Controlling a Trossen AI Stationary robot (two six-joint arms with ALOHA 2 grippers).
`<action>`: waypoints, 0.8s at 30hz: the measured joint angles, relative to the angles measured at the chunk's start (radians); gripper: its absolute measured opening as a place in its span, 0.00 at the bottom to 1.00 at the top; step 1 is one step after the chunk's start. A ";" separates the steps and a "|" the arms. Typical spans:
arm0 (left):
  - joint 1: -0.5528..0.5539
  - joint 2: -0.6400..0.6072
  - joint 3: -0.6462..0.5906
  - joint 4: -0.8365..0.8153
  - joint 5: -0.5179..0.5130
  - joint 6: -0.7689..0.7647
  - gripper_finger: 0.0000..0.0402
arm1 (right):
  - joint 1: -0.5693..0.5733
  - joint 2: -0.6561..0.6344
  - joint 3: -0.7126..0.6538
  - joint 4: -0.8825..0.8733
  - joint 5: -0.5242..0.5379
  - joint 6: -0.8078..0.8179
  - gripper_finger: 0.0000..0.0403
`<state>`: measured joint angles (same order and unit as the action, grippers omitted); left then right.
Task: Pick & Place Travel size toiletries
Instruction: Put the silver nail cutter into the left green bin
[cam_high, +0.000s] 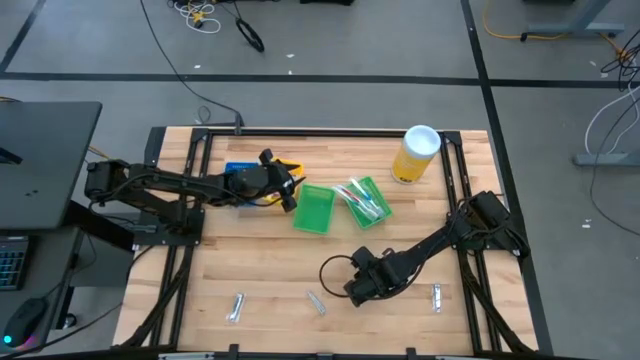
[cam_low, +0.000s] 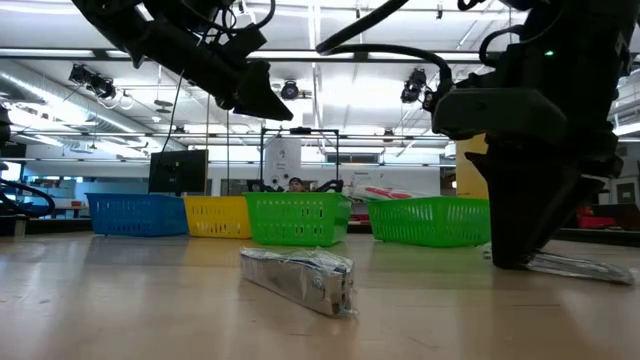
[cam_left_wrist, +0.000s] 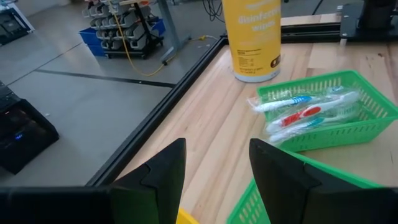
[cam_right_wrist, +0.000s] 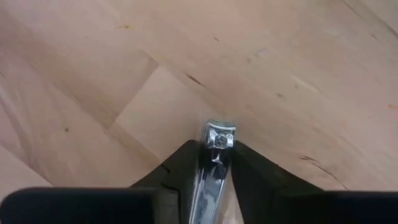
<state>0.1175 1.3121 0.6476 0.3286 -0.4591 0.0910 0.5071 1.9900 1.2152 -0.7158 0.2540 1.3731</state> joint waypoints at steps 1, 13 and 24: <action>0.000 0.000 0.000 0.000 0.000 0.000 0.46 | -0.001 0.000 0.000 0.000 -0.003 0.000 0.25; 0.000 0.000 0.000 0.004 0.000 0.000 0.46 | -0.006 -0.030 -0.003 0.016 0.021 -0.048 0.23; -0.051 -0.012 0.001 0.062 0.000 -0.006 0.46 | -0.079 -0.077 -0.005 0.107 0.218 -0.262 0.22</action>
<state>0.0666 1.3003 0.6482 0.3910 -0.4587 0.0849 0.4286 1.9129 1.2107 -0.6090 0.4725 1.1107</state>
